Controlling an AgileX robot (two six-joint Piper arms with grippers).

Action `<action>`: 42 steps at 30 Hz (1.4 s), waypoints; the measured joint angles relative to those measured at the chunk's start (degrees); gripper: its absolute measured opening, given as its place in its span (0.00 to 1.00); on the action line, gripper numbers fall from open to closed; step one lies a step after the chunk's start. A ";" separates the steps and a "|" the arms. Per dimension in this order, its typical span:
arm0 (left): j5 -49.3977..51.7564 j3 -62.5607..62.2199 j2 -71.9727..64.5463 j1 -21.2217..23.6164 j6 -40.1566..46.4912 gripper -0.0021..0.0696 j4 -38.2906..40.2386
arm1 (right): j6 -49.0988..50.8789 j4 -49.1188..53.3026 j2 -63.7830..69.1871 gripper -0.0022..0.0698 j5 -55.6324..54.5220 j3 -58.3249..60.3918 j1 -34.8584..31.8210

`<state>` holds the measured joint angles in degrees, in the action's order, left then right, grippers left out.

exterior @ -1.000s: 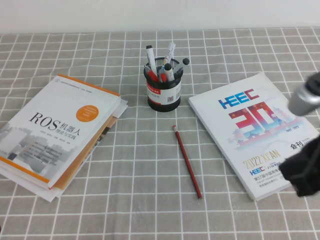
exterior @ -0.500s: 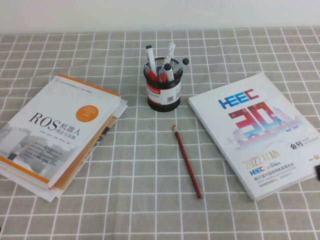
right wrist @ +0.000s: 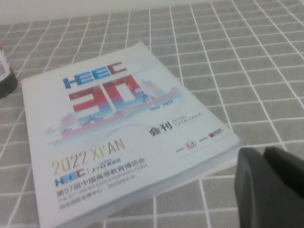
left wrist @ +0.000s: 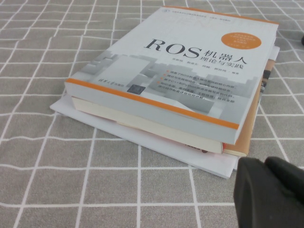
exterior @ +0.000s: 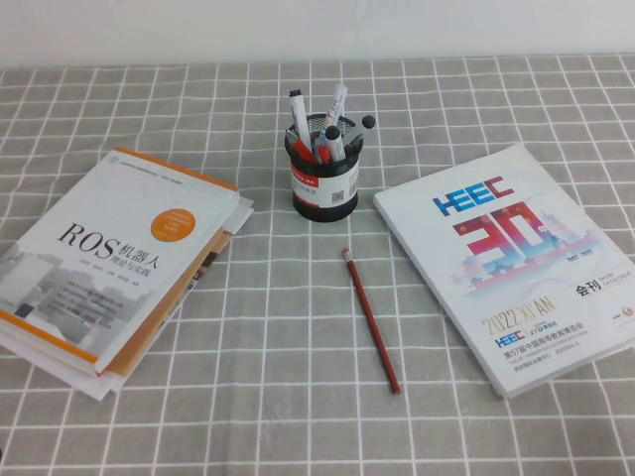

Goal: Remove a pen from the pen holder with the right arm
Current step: 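Take a marker out of the pen holder and lay it on the table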

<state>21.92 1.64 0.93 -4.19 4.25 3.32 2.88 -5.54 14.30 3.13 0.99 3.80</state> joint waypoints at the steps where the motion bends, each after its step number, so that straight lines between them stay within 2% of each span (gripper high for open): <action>1: 0.00 0.00 0.00 0.00 0.00 0.02 0.00 | 0.00 -0.38 -1.62 0.01 -0.13 0.33 -0.23; 11: 0.00 0.00 0.00 0.00 0.00 0.02 0.00 | 0.00 0.68 -14.27 0.01 8.85 0.48 -0.23; 24: 0.00 0.00 0.00 0.00 0.00 0.02 0.00 | 0.00 4.76 -14.71 0.01 18.76 0.57 0.38; 42: 0.00 0.00 0.00 0.00 0.00 0.02 0.00 | 0.00 4.86 -14.71 0.01 19.18 0.57 0.38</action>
